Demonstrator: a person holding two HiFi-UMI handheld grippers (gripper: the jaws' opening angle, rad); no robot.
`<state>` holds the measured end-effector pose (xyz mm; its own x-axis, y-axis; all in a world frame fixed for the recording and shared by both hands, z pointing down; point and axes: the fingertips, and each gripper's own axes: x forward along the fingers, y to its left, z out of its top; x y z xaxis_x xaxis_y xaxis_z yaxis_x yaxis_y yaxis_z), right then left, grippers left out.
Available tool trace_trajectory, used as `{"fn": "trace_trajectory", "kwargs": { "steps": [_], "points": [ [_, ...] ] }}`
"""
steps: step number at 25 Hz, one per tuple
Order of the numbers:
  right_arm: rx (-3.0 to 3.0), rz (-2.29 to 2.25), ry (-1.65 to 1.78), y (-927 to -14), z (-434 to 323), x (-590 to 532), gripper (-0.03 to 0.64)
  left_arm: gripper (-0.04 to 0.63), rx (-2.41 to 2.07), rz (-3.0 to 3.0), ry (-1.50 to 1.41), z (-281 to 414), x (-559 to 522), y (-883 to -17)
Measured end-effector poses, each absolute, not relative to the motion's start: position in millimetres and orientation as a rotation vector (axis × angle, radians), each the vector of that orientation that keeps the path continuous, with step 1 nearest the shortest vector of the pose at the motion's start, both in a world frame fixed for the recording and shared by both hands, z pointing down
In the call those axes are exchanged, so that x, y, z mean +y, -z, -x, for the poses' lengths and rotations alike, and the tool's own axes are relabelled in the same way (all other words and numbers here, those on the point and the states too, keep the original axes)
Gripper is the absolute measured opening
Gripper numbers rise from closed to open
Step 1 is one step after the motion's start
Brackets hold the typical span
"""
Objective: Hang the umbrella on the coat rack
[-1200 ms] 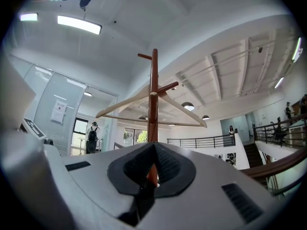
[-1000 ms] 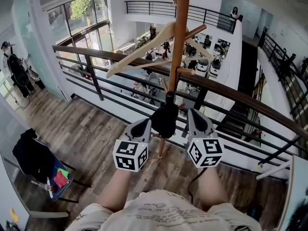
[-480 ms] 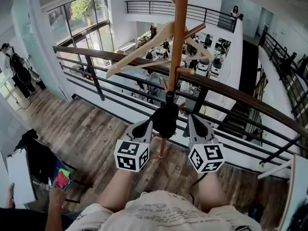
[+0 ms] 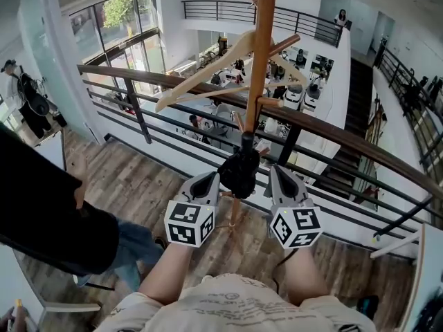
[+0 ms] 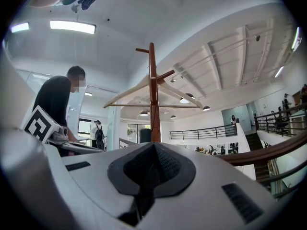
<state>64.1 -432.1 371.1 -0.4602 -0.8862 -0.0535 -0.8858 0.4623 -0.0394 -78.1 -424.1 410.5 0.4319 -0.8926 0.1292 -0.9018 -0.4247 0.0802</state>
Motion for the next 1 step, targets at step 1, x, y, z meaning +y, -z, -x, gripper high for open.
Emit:
{"fn": "trace_trajectory", "kwargs": {
  "steps": [1],
  "points": [
    [2.629, 1.598, 0.012, -371.6, -63.6, -433.2, 0.002, 0.005, -1.602, -2.539, -0.101, 78.8, -424.8, -410.5]
  ]
}}
